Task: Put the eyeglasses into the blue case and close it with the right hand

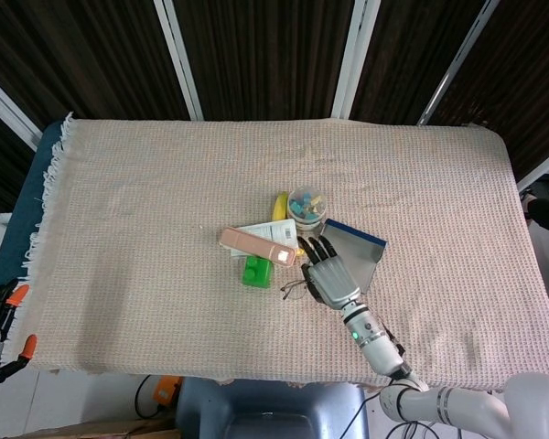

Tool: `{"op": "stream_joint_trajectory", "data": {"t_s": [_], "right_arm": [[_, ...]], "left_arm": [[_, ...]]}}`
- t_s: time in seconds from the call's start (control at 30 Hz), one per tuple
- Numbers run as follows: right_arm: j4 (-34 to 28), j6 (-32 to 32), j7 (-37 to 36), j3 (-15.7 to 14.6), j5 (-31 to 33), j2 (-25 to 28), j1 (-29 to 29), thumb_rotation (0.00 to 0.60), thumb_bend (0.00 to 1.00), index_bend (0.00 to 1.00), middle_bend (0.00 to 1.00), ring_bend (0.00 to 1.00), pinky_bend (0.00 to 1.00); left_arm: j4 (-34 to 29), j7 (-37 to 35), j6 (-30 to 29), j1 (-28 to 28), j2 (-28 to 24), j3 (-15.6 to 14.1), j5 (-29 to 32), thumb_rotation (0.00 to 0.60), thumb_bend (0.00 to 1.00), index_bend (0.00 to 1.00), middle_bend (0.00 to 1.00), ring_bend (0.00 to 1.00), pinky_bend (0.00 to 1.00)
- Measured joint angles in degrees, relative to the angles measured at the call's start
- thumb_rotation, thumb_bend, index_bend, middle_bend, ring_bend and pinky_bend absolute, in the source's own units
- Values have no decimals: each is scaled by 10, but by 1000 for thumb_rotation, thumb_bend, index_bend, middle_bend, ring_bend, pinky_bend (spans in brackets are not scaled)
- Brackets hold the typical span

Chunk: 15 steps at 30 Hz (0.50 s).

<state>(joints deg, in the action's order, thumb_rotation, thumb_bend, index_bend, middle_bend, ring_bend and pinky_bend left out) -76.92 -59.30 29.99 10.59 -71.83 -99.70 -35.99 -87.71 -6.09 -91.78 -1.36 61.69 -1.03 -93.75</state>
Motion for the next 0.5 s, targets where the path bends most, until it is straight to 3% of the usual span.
{"op": "stream_joint_trajectory", "data": {"t_s": [0.17, 0.5], "right_arm": [[9, -5, -5, 17, 21, 0, 3, 600, 566, 711, 109, 0, 74], [75, 9, -35, 100, 179, -23, -6, 600, 565, 711, 109, 0, 29]], "left_arm": [[-1, 1, 5, -2, 0, -1, -2, 600, 411, 0, 0, 0, 12], [-2, 1, 9, -5, -1, -2, -3, 600, 412, 0, 0, 0, 12]]}}
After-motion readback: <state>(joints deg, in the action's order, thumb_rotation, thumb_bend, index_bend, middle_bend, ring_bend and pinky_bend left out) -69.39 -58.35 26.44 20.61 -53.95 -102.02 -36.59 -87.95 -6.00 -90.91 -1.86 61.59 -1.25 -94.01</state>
